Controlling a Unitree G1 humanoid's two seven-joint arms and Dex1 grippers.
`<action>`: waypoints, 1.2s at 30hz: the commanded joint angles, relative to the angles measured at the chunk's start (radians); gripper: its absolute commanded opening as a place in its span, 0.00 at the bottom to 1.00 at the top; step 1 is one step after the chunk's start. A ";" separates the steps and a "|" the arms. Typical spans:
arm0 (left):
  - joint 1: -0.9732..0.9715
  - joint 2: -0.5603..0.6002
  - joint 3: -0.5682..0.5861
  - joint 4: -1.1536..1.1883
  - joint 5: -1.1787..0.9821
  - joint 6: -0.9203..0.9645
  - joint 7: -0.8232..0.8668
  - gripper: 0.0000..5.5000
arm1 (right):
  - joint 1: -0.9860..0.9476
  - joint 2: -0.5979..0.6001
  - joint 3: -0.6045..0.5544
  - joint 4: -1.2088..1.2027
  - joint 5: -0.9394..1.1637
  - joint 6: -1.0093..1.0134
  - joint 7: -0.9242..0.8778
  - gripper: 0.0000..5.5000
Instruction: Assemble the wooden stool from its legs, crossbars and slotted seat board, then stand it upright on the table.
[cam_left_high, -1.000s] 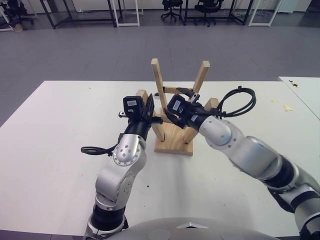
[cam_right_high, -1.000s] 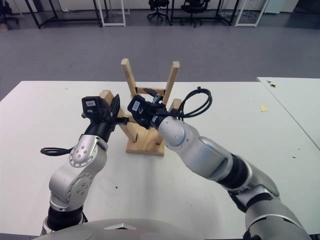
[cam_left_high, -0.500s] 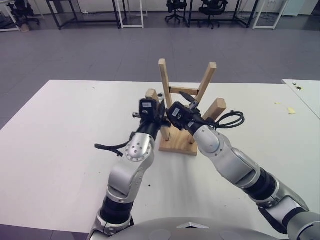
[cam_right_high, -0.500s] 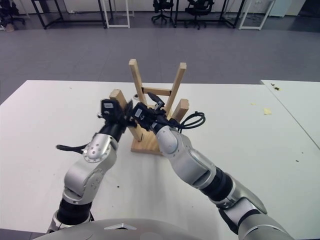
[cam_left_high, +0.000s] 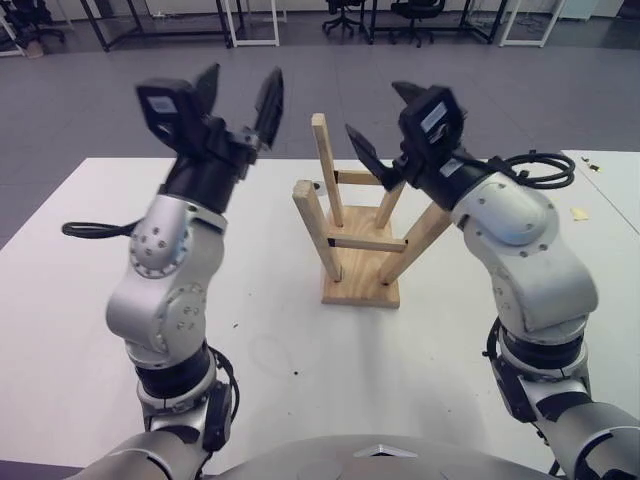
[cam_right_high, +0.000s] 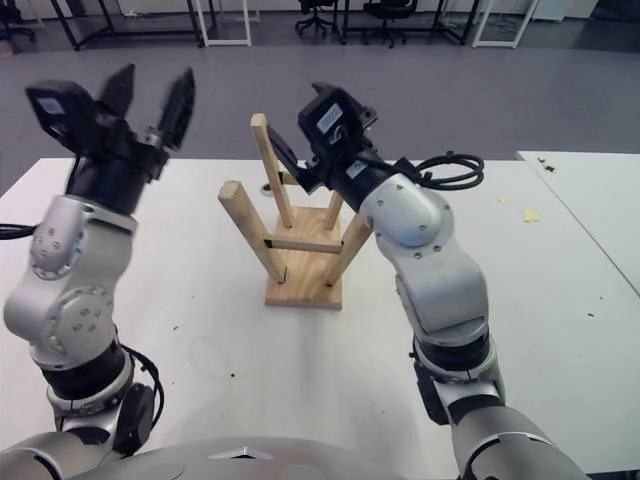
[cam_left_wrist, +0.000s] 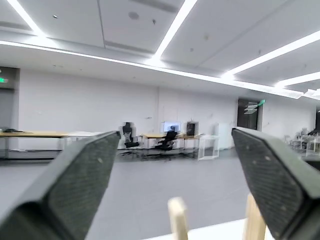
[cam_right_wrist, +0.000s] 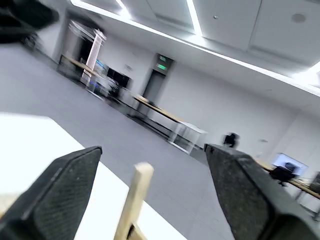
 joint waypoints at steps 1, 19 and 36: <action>-0.167 0.042 0.019 0.086 -0.157 0.050 -0.071 0.88 | -0.157 0.009 -0.346 0.078 0.247 0.066 0.040 0.70; 0.072 0.108 -0.243 0.415 -0.051 -0.015 -0.290 0.88 | 0.114 0.030 -0.316 0.243 0.499 0.178 -0.006 0.70; 0.513 0.322 0.082 0.354 0.030 -0.092 -0.273 0.88 | 0.261 -0.269 0.177 0.032 0.302 -0.193 0.319 0.70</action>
